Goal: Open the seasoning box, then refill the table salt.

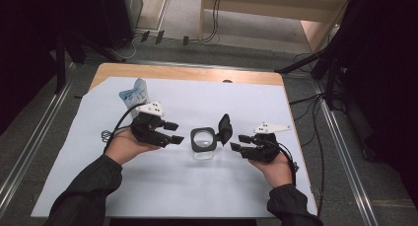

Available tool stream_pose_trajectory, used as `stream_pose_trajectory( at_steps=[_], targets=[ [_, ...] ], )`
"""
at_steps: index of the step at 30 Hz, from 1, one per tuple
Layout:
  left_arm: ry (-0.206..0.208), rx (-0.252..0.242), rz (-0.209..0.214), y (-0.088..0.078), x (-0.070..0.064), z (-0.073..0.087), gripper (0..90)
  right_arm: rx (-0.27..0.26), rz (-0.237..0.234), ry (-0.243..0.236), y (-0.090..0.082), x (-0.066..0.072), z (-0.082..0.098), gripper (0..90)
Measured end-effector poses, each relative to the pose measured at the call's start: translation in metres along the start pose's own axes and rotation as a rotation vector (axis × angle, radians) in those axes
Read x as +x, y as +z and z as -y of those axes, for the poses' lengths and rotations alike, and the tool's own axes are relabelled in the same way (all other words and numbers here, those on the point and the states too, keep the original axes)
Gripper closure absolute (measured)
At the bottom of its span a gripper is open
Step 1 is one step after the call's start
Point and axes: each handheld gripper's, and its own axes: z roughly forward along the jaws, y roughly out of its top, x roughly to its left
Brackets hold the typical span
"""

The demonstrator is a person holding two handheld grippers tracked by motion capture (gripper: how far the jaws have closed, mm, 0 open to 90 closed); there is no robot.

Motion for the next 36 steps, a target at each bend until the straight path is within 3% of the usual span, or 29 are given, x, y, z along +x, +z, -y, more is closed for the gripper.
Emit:
stream_pose_trajectory(
  at_steps=[10,13,22,28,36],
  targets=[
    [-0.042,-0.018,-0.071,-0.019,0.005,0.019,40.2,-0.002,-0.002,-0.012,-0.003,-0.007,-0.001,51.5],
    [-0.064,-0.023,-0.09,-0.026,0.009,0.026,40.1,0.003,0.003,-0.036,-0.001,-0.007,-0.004,51.4],
    [-0.088,-0.024,-0.135,-0.04,0.017,0.037,39.9,0.005,0.002,-0.029,0.003,-0.012,-0.007,51.0],
    [-0.143,-0.038,-0.177,-0.054,0.025,0.05,40.0,-0.002,-0.003,-0.024,0.006,-0.013,-0.01,50.3],
    [-0.187,-0.065,-0.227,-0.071,0.035,0.062,39.9,-0.004,-0.009,-0.021,0.011,-0.013,-0.013,50.8]
  ],
)
